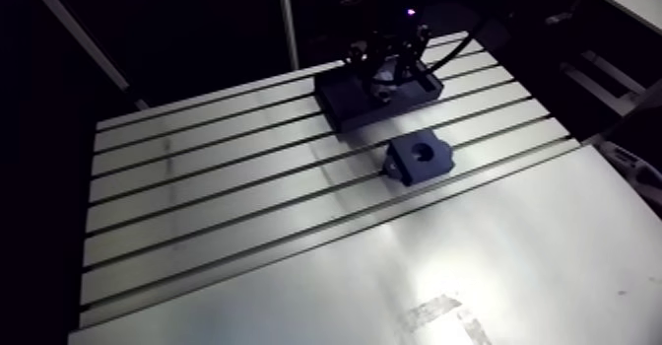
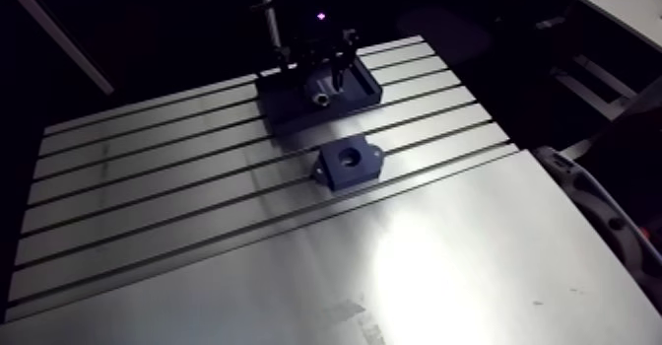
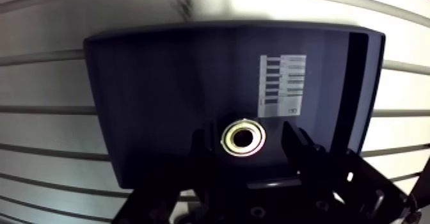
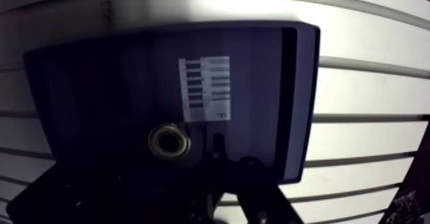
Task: Pick up the bearing and press it into the housing until flush.
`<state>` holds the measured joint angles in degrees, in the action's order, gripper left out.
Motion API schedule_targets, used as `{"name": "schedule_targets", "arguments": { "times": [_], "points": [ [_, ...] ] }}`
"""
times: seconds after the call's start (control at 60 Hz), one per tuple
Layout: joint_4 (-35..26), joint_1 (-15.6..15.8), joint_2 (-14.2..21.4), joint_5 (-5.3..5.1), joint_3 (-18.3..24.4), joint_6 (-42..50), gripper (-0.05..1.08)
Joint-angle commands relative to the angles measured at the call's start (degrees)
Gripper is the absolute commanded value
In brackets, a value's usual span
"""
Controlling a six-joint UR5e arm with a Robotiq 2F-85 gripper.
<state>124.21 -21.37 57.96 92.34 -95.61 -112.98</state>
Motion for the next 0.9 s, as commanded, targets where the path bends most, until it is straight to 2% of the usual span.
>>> {"name": "schedule_targets", "arguments": {
  "times": [0.017, 0.9],
  "points": [
    [0.02, 0.10, -0.27, 0.07, 0.02, 0.00, 0.36],
    [0.03, 0.10, -0.36, 0.25, -0.24, 0.00, 0.43]
  ]
}}
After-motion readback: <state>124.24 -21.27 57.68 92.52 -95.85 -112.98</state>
